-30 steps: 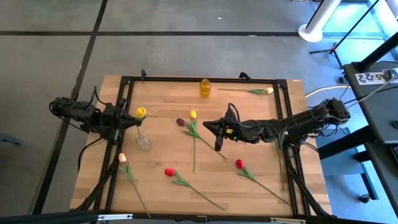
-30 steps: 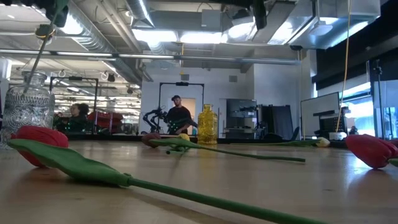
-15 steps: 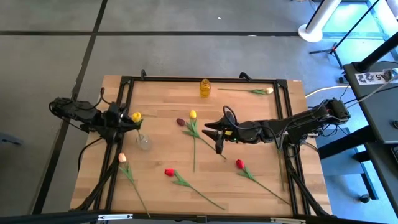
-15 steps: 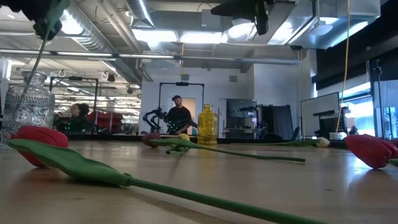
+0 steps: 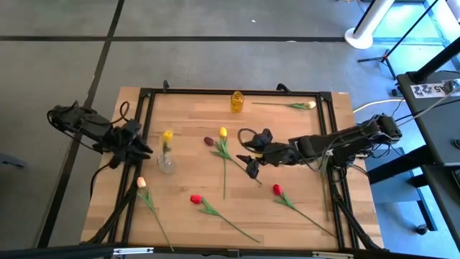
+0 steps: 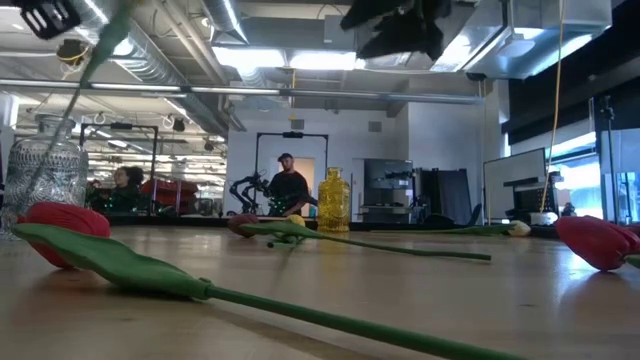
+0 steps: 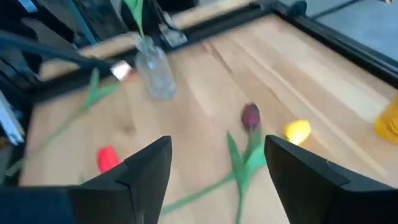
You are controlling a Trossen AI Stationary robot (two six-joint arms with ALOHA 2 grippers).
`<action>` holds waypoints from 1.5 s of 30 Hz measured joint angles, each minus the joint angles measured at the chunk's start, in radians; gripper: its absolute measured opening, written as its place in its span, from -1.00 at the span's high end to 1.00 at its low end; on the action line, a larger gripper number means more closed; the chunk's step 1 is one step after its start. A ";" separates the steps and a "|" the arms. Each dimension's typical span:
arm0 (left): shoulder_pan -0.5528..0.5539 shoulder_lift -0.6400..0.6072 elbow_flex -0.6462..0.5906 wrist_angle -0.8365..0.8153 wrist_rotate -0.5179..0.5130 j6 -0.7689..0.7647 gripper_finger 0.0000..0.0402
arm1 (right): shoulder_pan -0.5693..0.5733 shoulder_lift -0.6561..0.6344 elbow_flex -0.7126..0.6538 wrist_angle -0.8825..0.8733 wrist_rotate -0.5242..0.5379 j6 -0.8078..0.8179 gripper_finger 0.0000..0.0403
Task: Sort flowers into vase by color
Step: Adjust the red flower
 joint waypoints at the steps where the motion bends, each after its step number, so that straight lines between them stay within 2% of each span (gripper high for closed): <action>1: 0.000 0.009 0.026 -0.016 0.005 -0.009 0.41 | -0.003 0.015 0.007 -0.014 -0.008 0.008 -0.28; 7: 0.000 0.019 0.158 -0.109 0.005 -0.073 0.44 | -0.068 0.136 0.014 -0.025 -0.122 0.125 -0.20; 11: 0.000 0.016 0.226 -0.108 -0.007 -0.069 0.45 | -0.097 0.234 0.014 -0.015 -0.170 0.110 -0.15; 15: 0.000 0.016 0.284 -0.077 -0.107 -0.044 0.45 | -0.107 0.328 0.014 0.094 -0.265 0.153 -0.08; 17: 0.000 0.016 0.320 -0.054 -0.164 -0.033 0.45 | -0.095 0.370 0.014 0.167 -0.311 0.087 -0.05; 19: 0.000 0.015 0.354 -0.033 -0.232 -0.022 0.45 | -0.082 0.414 0.019 0.212 -0.318 0.020 -0.03; 23: 0.000 0.015 0.398 0.001 -0.367 -0.013 0.45 | -0.090 0.455 0.021 0.153 -0.158 0.054 -0.02; 25: 0.000 0.015 0.404 -0.001 -0.412 0.006 0.45 | -0.113 0.457 0.020 0.118 -0.111 0.027 -0.02; 29: 0.000 0.015 0.404 -0.002 -0.488 0.077 0.45 | -0.149 0.480 0.020 0.140 -0.151 -0.085 -0.02; 35: 0.008 0.016 0.404 0.002 -0.541 0.178 0.45 | -0.164 0.574 0.022 0.247 -0.214 -0.121 0.00; 39: 0.010 0.016 0.398 0.003 -0.590 0.163 0.45 | -0.152 0.590 0.025 0.251 -0.179 -0.090 0.17; 45: 0.010 0.017 0.394 -0.025 -0.591 0.113 0.45 | -0.152 0.579 0.028 0.241 -0.168 0.122 0.70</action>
